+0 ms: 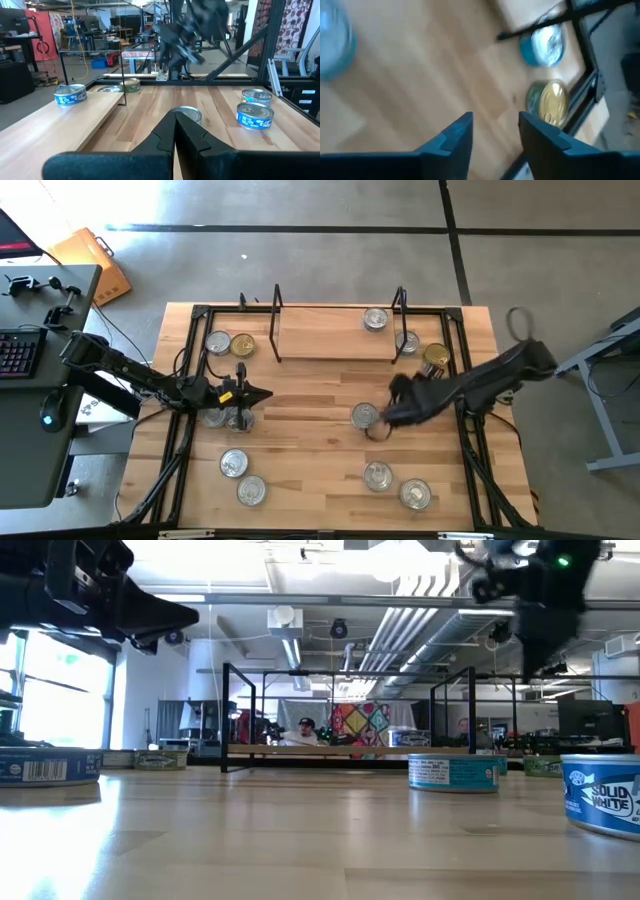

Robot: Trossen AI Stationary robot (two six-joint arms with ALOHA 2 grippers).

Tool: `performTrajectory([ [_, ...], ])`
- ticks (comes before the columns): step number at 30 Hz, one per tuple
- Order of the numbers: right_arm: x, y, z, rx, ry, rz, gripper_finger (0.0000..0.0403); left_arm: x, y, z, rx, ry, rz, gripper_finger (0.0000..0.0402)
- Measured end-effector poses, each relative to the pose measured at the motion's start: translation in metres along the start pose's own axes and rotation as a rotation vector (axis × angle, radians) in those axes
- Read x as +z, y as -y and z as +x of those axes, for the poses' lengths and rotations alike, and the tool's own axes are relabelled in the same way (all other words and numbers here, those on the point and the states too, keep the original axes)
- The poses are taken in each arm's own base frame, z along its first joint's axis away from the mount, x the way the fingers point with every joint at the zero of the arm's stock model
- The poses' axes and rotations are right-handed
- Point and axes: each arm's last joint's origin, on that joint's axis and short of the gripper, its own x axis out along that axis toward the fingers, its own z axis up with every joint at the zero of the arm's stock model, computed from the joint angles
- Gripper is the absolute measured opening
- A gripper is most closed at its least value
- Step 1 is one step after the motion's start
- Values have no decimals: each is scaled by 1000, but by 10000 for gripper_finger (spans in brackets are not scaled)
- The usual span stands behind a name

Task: Stack canned seafood by type on shelf
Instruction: Adjust the shelf

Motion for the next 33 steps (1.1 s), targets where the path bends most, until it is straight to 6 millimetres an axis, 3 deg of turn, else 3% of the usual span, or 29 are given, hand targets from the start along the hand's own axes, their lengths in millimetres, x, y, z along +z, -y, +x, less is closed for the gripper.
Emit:
performTrajectory([
  [7, 31, 78, -3, 101, 206, 371, 253, 0, 0, 0, 0, 0, 0, 0],
  [13, 59, 122, 20, 95, 245, 543, 266, 0, 0, 0, 0, 0, 0, 0],
  [18, 83, 143, 45, 186, 264, 589, 260, 0, 0, 0, -1, -1, 0, 0],
  [22, 89, 153, 65, 187, 213, 626, 259, 0, 0, 0, -1, -2, 0, 0],
  [33, 104, 151, 90, 261, 184, 640, 259, -1, 0, 0, -1, -8, 3, 0],
])
